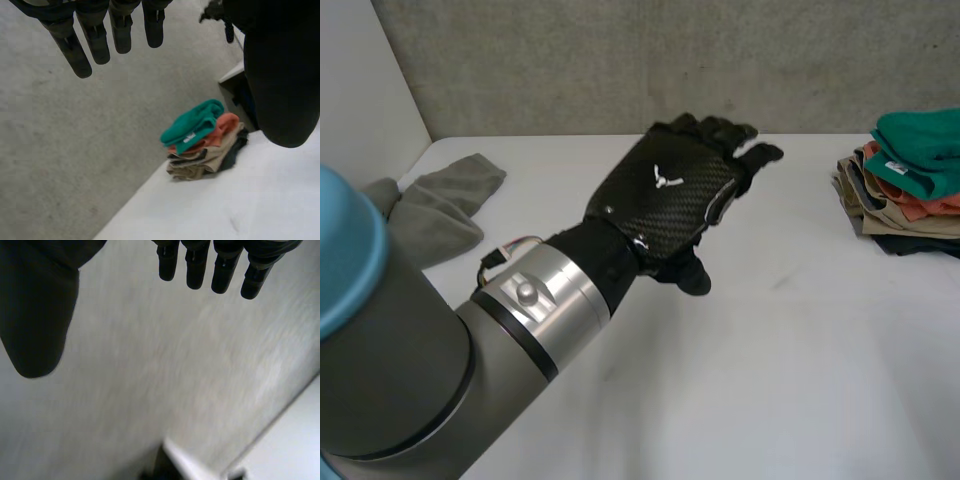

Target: Fold the laundry.

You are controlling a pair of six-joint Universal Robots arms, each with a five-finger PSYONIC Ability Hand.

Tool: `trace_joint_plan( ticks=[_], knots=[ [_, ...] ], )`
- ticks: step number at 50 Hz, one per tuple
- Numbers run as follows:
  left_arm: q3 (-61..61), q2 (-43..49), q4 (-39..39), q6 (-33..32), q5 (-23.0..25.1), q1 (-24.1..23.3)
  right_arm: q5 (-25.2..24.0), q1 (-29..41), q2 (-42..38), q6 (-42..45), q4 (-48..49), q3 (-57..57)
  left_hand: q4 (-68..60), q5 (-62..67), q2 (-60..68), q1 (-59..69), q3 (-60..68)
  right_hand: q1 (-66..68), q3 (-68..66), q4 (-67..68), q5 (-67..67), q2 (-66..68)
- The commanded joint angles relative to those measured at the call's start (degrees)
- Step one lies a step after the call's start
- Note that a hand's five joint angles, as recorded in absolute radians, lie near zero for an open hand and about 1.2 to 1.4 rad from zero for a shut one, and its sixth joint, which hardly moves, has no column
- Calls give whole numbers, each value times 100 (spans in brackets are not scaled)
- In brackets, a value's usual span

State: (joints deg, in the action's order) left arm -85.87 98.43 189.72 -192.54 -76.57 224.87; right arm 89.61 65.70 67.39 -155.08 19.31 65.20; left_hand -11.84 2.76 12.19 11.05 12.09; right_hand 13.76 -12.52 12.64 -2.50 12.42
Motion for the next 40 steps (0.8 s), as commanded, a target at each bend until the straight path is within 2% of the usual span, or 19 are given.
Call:
trace_joint_plan(
  ticks=[1, 2, 5, 6, 7, 9, 10, 13, 14, 17, 19, 22, 26, 33, 35, 36, 38, 39, 40],
  knots=[
    [140, -193, 293, -29, -428, 477, -1540, 1058, 1705, -1252, 1083, 1625, 78, -170, -113, 1, -103, -376, 252, -264, 250, -242],
    [149, -202, 337, -38, -516, 618, -1987, 1320, 1985, -1400, 1231, 2097, 78, -170, -113, 1, -103, -376, 252, -264, 250, -242],
    [210, -193, 443, -56, -815, 1347, -2622, 1752, 2321, -1481, 1320, 2733, 61, -154, -96, 18, -87, -376, 252, -264, 250, -242],
    [237, -167, 461, -65, -833, 1540, -2902, 2101, 2479, -1446, 1321, 3118, 61, -154, -96, 18, -87, -376, 252, -264, 250, -242],
    [272, -123, 470, -91, -842, 1925, -3053, 2305, 2533, -1420, 1303, 3295, 61, -154, -96, 18, -87, -376, 252, -264, 250, -242],
    [325, -27, 470, -109, -807, 2279, -3352, 2831, 2594, -1271, 1224, 3760, 61, -154, -96, 18, -87, -376, 252, -264, 250, -242],
    [394, 209, 487, -135, -789, 2663, -3371, 2982, 2595, -1192, 1172, 3885, 45, -137, -80, 34, -70, -376, 252, -264, 250, -242],
    [570, 711, 531, -249, -693, 3228, -3310, 3378, 2534, -693, 734, 4262, 45, -137, -79, 35, -70, -376, 252, -264, 250, -242],
    [736, 1087, 531, -406, -623, 3560, -3283, 3449, 2498, -533, 584, 4316, 11, -104, -46, 68, -36, -376, 252, -264, 250, -242],
    [948, 1668, 531, -758, -429, 3932, -3065, 3677, 2166, 98, -21, 4405, 44, -137, -79, 35, -70, -376, 252, -264, 250, -242],
    [1203, 2284, 531, -1258, -157, 4292, -2871, 3818, 1945, 390, -295, 4405, 28, -120, -63, 51, -53, -376, 252, -264, 250, -242],
    [1597, 3099, 531, -2091, 124, 4556, -2432, 4021, 1559, 795, -586, 4448, 78, -170, -113, 1, -103, -376, 252, -264, 250, -242],
    [2116, 3900, 531, -2901, 248, 4758, -1992, 4074, 1285, 962, -525, 4571, 61, -154, -96, 18, -87, -376, 252, -264, 250, -242],
    [2882, 4904, 496, -3053, 301, 4899, -1965, 3995, 1241, 989, -341, 4782, -392, 299, 357, 471, 366, -376, 252, -264, 250, -242],
    [2970, 5019, 496, -3053, 301, 4899, -1965, 3986, 1250, 963, -271, 4826, -1161, 1069, 1126, 1240, 1136, -376, 252, -264, 250, -242],
    [3023, 5054, 496, -3053, 275, 4899, -1965, 3986, 1259, 954, -244, 4835, -3015, 2923, 2980, 3094, 2990, -376, 252, -264, 250, -242],
    [3006, 5028, 531, -3036, 231, 4856, -1956, 3986, 1276, 953, -218, 4835, -5811, 5719, 5777, 5891, 5786, -376, 252, -264, 250, -242],
    [2988, 4993, 540, -3027, 213, 4812, -1930, 3986, 1285, 953, -209, 4835, -6806, 6714, 6771, 6885, 6781, -376, 252, -264, 250, -242],
    [2918, 4880, 566, -2992, 178, 4742, -1912, 3986, 1285, 953, -209, 4835, -6816, 6724, 6781, 6895, 6791, -376, 252, -264, 250, -242]
  ],
)
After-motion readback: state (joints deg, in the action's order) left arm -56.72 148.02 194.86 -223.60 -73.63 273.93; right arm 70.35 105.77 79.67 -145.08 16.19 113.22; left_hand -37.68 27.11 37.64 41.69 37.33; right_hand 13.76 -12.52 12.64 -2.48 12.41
